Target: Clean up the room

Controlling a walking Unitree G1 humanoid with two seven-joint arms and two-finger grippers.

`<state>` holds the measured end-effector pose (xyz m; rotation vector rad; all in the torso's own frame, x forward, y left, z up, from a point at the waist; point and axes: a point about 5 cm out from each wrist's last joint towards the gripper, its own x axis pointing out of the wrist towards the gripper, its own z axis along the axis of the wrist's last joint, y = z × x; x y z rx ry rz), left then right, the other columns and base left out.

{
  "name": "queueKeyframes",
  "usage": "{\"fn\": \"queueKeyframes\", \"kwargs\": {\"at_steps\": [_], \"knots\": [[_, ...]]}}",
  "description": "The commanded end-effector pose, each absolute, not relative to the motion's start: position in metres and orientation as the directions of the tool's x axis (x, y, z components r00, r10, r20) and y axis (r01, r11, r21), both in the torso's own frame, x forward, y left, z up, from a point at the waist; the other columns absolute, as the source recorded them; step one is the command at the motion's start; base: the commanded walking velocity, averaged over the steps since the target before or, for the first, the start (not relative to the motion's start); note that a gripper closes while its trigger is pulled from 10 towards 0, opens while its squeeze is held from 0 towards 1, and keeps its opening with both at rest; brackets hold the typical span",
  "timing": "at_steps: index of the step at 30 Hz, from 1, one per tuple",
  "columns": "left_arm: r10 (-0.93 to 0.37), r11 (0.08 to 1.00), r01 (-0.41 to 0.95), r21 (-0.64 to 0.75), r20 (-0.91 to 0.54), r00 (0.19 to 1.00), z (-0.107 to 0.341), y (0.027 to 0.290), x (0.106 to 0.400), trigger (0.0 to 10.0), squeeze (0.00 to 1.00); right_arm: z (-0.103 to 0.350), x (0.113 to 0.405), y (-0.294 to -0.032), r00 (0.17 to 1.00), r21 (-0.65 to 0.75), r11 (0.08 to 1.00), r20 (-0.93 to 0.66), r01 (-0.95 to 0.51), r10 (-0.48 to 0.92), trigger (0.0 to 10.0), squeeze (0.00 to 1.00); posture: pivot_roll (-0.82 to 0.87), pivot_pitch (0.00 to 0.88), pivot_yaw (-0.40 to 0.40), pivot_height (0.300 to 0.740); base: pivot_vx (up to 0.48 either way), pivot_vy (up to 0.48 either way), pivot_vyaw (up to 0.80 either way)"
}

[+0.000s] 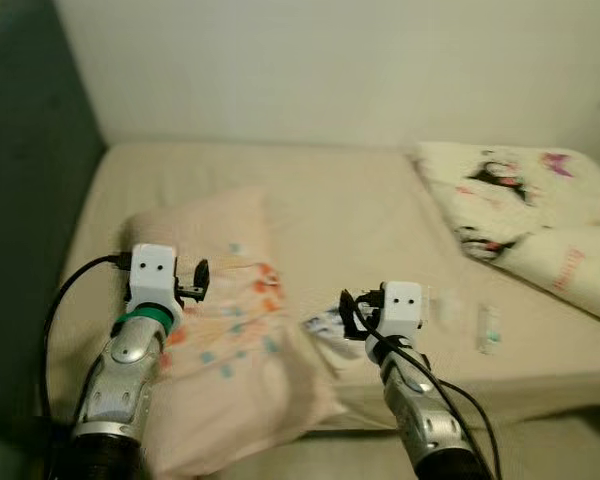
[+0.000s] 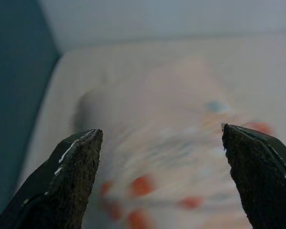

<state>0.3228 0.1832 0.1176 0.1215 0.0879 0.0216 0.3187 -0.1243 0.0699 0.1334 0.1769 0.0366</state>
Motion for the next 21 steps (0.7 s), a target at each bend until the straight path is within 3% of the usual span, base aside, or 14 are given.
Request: {"fn": "queueKeyframes", "kwargs": {"at_steps": [1,19,21], "knots": [[-0.006,0.992,0.022,0.123,-0.127,0.992,0.107,0.176,0.320,10.0,0.00,0.057,0.314,-0.135,0.972,0.151,0.988,-0.233,0.021,0.015,10.0,0.00,0.12,0.000,-0.031,0.740,0.000,0.000,0.00],[-0.078,0.983,0.098,0.152,-0.136,0.988,0.107,0.165,0.320,10.0,0.00,0.057,0.314,-0.142,0.974,0.165,0.983,-0.224,0.075,-0.037,10.0,0.00,0.12,0.000,-0.016,0.740,0.000,0.000,0.00],[-0.080,0.983,0.101,0.153,-0.137,0.987,0.107,0.163,0.321,10.0,0.00,0.057,0.314,-0.143,0.975,0.166,0.983,-0.219,0.078,-0.040,10.0,0.00,0.11,0.000,-0.015,0.740,0.000,0.000,-0.60]]}}
